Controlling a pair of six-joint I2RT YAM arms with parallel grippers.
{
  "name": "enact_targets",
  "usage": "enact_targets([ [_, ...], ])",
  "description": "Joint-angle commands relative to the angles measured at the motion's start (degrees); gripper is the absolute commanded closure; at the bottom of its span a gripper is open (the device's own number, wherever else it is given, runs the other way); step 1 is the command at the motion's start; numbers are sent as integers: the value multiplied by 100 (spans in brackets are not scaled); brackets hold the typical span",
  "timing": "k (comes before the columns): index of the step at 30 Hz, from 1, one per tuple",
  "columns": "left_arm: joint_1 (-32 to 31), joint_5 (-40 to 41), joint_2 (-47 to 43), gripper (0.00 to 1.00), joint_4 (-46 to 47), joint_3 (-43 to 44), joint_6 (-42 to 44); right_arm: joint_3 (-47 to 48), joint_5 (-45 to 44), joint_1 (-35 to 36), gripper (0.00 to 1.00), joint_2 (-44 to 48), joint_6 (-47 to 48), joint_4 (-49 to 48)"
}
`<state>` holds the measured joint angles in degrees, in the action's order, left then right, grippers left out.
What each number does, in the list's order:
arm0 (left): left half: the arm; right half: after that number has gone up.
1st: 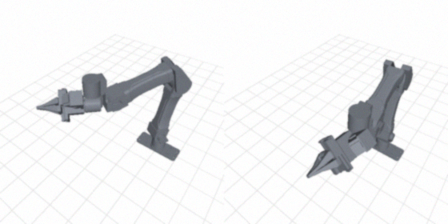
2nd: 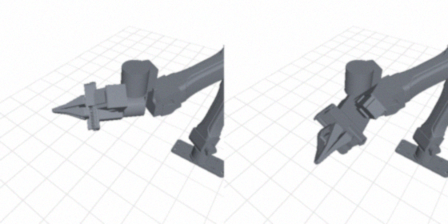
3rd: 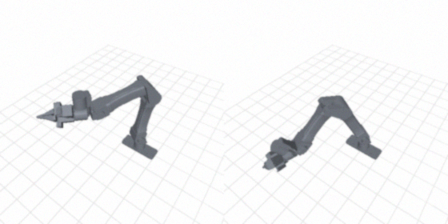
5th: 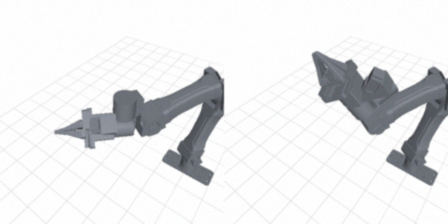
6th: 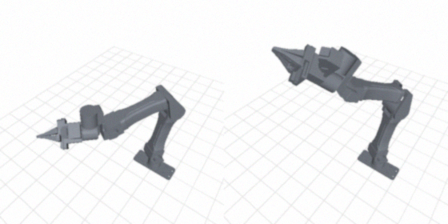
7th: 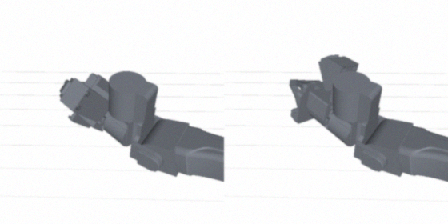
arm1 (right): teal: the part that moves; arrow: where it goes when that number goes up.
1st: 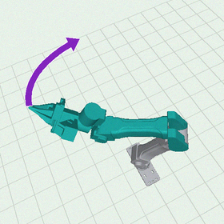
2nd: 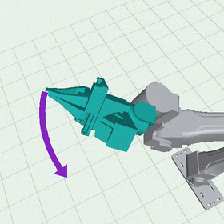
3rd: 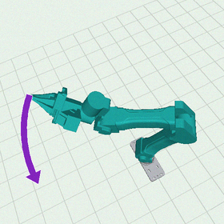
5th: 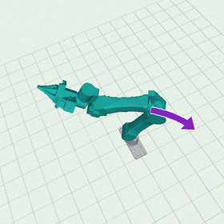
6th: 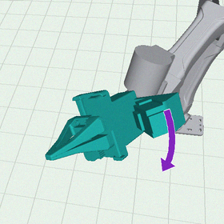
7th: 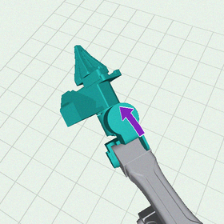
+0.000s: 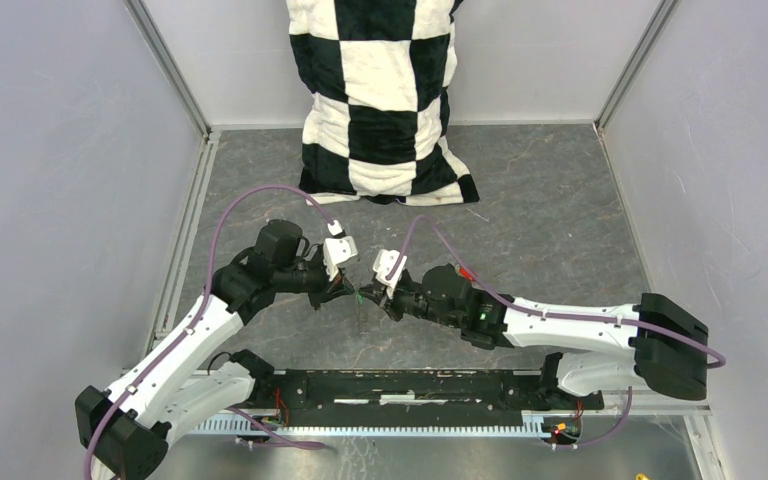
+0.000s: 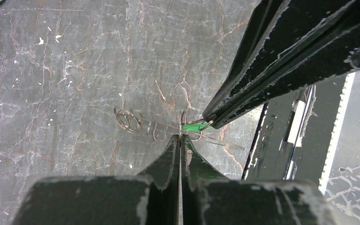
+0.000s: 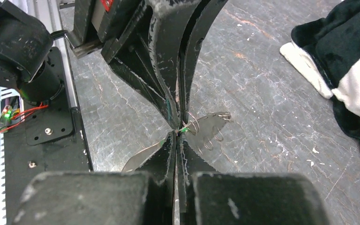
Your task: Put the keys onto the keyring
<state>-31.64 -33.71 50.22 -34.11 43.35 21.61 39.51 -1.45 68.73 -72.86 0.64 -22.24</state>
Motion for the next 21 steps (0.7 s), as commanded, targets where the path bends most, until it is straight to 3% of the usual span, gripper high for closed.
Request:
enact_targets([
  [1, 0, 52, 16, 98, 227, 297, -39, 122, -473, 114, 100, -34, -56, -613],
  [12, -1, 16, 32, 98, 256, 340, -195, 251, -428, 191, 100, -281, -22, -836],
  [21, 0, 41, -26, 98, 262, 241, -202, 147, -877, 250, 100, -163, -56, -1070],
])
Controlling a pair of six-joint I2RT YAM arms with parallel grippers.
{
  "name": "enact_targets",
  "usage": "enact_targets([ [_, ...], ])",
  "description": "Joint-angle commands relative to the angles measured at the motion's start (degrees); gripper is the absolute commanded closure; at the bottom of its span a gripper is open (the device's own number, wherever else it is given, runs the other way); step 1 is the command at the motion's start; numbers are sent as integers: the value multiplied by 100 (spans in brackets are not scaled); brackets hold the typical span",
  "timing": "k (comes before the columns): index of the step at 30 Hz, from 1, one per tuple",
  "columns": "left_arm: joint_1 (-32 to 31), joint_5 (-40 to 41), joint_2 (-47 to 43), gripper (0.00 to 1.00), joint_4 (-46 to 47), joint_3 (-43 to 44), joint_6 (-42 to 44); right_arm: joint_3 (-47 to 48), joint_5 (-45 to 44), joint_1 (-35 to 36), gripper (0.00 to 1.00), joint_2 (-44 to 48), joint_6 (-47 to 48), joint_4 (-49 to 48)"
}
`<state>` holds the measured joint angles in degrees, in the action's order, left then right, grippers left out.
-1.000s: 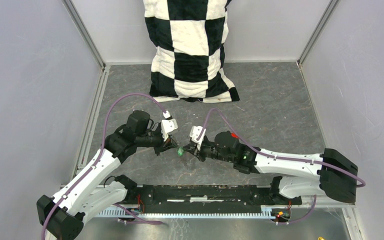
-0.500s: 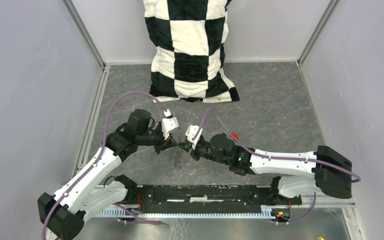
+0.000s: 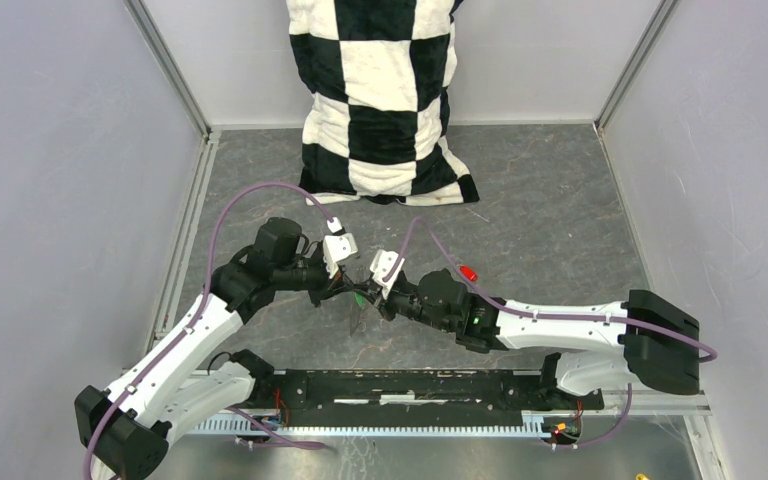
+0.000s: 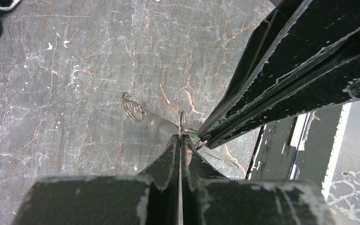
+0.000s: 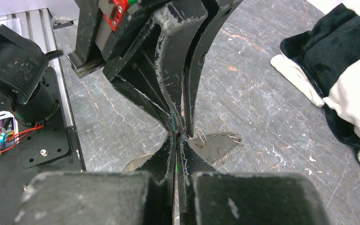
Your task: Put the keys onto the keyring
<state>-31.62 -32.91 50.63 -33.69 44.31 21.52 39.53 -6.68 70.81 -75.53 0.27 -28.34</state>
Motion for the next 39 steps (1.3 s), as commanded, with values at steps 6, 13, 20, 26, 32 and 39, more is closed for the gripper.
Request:
enact_targets([
  [6, -2, -49, -84, 98, 222, 137, -222, 101, -537, 60, 100, 135, -19, -493],
  [13, -3, -32, -101, 98, 214, 112, -234, 8, -909, 104, 100, 226, -183, -467],
  [20, -2, -76, -89, 98, 220, 89, -229, 52, -1305, 126, 100, 195, -314, -315],
  [26, -2, -77, -100, 98, 254, 99, -274, 152, -1218, 152, 100, 75, -309, -237],
  [32, -3, -107, -108, 98, 379, 52, -401, 217, -1128, 159, 100, -1, -321, -269],
  [39, -3, -152, -88, 98, 489, 32, -502, 293, -1097, 180, 100, -111, -337, -286],
])
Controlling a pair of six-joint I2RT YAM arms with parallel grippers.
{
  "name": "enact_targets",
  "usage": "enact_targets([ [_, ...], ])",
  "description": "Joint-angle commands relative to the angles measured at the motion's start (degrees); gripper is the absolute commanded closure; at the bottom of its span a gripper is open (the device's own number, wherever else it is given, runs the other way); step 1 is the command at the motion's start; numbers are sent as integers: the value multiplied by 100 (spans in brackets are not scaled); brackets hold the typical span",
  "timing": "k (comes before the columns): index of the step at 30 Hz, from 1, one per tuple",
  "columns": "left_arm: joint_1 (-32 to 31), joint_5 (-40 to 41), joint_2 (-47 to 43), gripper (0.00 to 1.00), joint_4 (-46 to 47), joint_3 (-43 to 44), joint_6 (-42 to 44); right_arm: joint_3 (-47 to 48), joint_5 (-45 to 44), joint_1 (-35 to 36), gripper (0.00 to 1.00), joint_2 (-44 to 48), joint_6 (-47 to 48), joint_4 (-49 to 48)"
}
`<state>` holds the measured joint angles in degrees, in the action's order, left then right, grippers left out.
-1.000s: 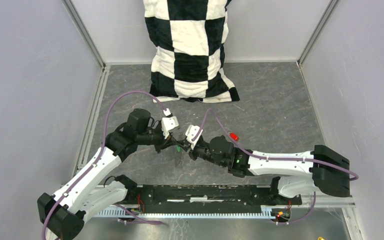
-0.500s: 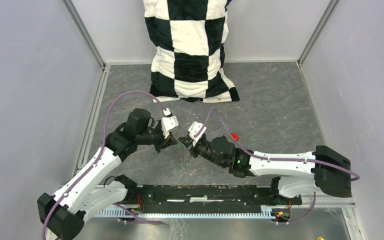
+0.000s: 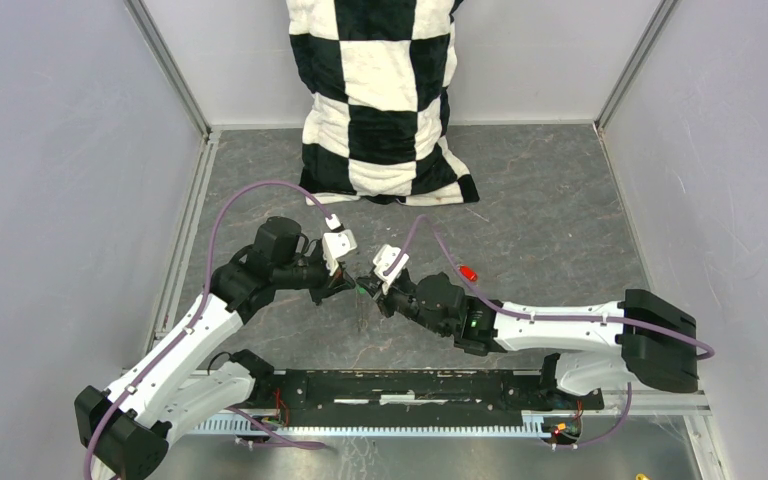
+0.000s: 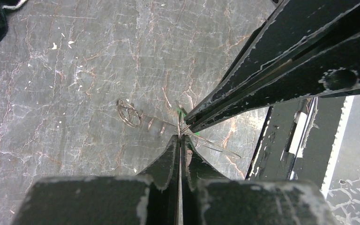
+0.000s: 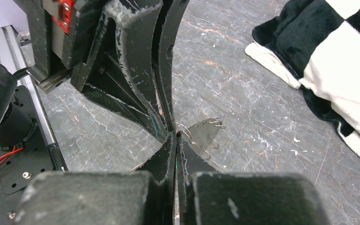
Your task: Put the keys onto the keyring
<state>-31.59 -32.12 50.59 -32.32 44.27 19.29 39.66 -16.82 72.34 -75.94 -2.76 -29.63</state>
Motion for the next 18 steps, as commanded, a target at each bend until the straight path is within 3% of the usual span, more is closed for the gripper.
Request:
enact_targets([
  [1, -5, -241, -92, 98, 349, 32, -291, 280, -117, 26, 100, -70, -33, -162],
  [18, -5, -229, -83, 98, 351, -22, -301, 33, -278, 50, 100, 169, -12, -597],
])
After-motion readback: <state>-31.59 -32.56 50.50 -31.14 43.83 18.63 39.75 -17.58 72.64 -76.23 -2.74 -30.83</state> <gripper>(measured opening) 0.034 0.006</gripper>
